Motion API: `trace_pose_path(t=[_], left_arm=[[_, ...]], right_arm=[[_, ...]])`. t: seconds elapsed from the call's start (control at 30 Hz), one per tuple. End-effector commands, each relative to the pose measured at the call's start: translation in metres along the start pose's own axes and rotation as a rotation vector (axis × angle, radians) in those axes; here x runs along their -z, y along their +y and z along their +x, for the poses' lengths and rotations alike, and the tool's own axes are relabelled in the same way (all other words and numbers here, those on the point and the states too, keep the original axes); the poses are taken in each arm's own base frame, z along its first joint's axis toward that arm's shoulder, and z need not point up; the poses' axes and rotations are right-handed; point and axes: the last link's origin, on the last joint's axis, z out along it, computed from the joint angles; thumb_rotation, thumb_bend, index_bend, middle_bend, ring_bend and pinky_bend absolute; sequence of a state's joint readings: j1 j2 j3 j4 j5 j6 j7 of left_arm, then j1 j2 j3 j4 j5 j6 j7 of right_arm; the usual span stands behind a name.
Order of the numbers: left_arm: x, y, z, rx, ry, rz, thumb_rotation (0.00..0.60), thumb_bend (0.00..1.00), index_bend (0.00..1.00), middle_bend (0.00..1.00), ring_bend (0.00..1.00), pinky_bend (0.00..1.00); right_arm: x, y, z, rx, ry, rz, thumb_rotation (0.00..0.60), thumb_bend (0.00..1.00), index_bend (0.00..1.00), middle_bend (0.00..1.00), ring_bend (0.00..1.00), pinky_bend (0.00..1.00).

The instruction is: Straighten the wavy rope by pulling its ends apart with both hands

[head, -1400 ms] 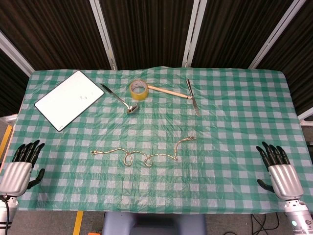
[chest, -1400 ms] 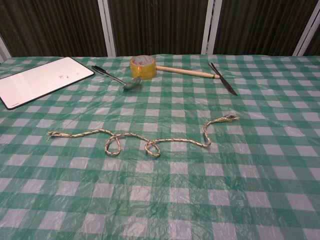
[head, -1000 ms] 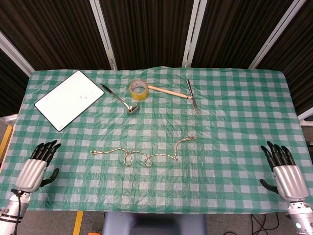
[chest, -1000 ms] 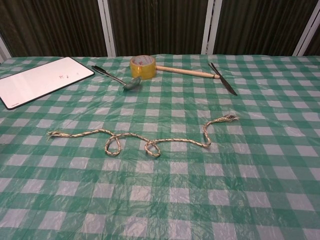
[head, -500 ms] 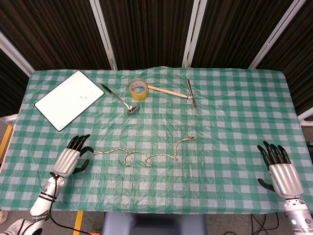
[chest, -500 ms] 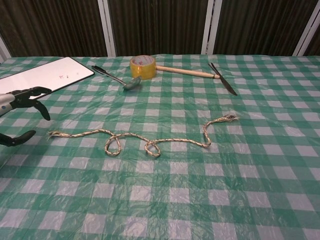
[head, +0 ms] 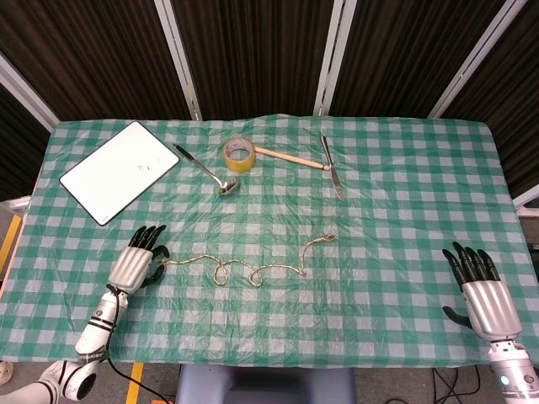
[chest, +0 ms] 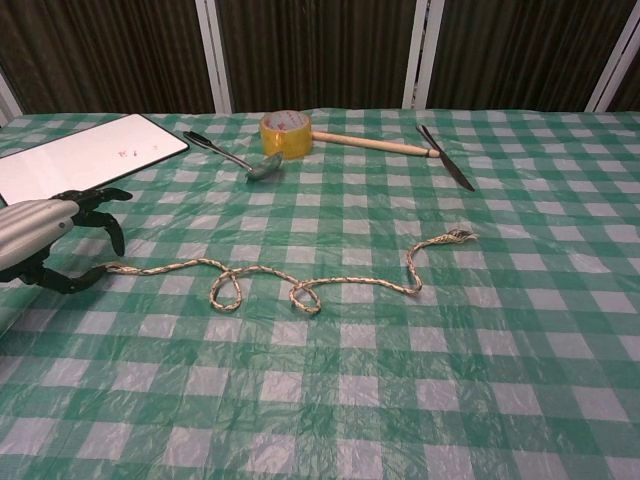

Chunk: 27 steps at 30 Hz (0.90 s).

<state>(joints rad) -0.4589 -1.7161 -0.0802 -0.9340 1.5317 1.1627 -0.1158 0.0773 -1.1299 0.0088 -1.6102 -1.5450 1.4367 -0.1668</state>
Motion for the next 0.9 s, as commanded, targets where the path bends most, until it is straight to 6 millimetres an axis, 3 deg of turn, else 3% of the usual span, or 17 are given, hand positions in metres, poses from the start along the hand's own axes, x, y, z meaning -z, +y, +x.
trace_pose_path(t=[0.03,0.43,0.9], left_arm=[[-0.005,0.003,-0.003,-0.001,0.008,-0.006,0.600,0.43,0.47,0.05,0.00,0.01],[-0.012,0.009,-0.011,-0.012,-0.021,-0.019,0.600,0.41,0.46,0.06,0.00,0.02],[-0.015,0.006,-0.012,-0.049,-0.012,-0.002,0.600,0.42,0.60,0.09,0.00,0.01]], right_arm=[[0.000,0.000,-0.001,0.002,-0.005,0.001,0.600,0.24,0.00,0.00,0.00,0.00],[0.000,0.000,-0.001,0.005,-0.010,0.001,0.600,0.24,0.00,0.00,0.00,0.00],[0.001,-0.001,-0.002,0.010,-0.017,0.003,0.600,0.24,0.00,0.00,0.00,0.00]])
